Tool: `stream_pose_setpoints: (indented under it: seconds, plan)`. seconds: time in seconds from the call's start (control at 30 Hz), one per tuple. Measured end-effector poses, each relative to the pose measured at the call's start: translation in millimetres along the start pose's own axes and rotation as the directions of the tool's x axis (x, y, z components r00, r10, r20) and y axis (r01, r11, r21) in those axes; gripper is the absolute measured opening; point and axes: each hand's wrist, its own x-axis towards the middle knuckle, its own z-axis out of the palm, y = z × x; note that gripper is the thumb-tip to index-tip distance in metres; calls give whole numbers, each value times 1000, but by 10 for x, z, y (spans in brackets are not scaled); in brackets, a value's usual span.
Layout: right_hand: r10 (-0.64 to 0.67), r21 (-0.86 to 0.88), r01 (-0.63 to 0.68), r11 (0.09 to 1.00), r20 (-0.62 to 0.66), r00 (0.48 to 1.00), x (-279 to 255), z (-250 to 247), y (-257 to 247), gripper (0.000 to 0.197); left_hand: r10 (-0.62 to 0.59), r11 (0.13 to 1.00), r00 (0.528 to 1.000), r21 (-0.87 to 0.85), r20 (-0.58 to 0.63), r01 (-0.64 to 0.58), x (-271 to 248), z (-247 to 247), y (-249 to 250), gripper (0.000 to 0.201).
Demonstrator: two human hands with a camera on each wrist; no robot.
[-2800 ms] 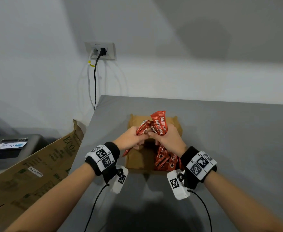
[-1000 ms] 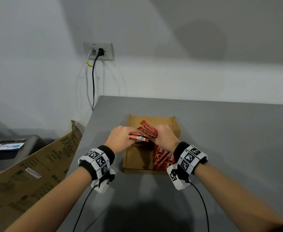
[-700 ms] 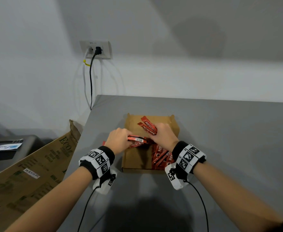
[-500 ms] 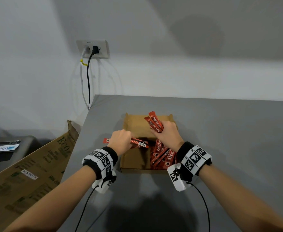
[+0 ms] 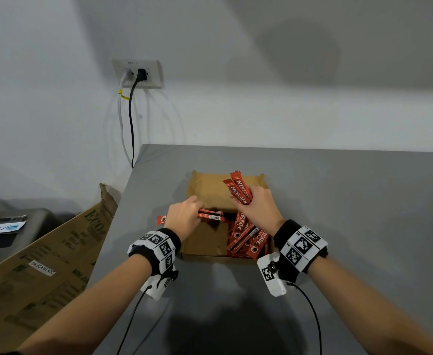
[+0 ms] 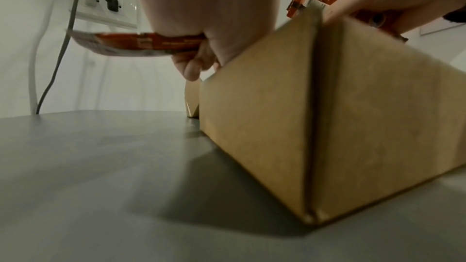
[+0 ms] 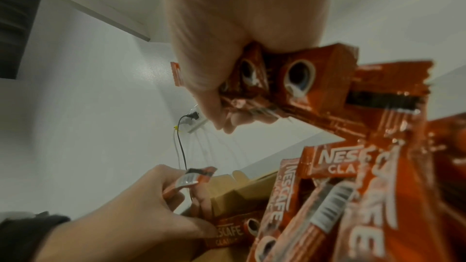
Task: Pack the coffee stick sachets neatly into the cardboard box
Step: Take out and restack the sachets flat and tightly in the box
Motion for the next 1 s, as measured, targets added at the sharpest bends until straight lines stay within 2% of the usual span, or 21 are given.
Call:
stream_pose_setpoints:
  seconds: [0.13, 0.2, 0.27, 0.33, 0.43, 0.57, 0.63, 0.7, 0.77, 0.83, 0.9, 1.0]
  plan:
    - [4, 26, -4, 1000, 9, 1000, -4, -9, -8, 21, -60, 988, 995, -148, -85, 47, -32, -42, -16, 16]
    - [4, 38, -4, 999, 4, 1000, -3, -15, -8, 22, -124, 965, 980, -248, -157, 82, -55, -76, -54, 11]
    - [5, 49, -4, 999, -4, 1000, 0, -16, -16, 23, -209, 939, 961, -311, -183, 145, -72, -101, -102, 19]
    - [2, 63, 0, 998, -27, 1000, 10, -15, -29, 23, -280, 904, 949, -373, -147, 209, -79, -87, -145, 31]
    - [-3, 67, 7, 998, -55, 998, 29, -7, -55, 22, -307, 840, 952, -471, 0, 271, -97, -40, -167, 43]
    - [-26, 70, 30, 997, -65, 998, 35, 1, -59, 21, -336, 858, 940, -392, 60, 332, -128, -19, -141, 41]
    - [-21, 80, 26, 996, -64, 998, 32, 2, -44, 22, -329, 874, 943, -361, 50, 325, -171, -47, -122, 41]
    - [-15, 85, 20, 996, -59, 998, 24, 10, -48, 22, -311, 901, 950, -322, -13, 291, -204, -127, -109, 40]
    - [-11, 88, 15, 996, -48, 999, 29, 27, -64, 22, -271, 930, 959, -280, -88, 237, -196, -231, -75, 31]
    - [-2, 93, 2, 996, 7, 1000, 34, 57, -114, 24, -199, 951, 973, -260, -115, 164, -171, -325, 2, 22]
    - [6, 102, -14, 995, 75, 997, 35, 89, -177, 20, -125, 958, 983, -272, -132, 85, -146, -380, 97, 15]
    - [4, 148, -20, 989, 111, 994, 20, 103, -274, 10, -97, 940, 985, -337, -142, 44, -114, -401, 193, 4]
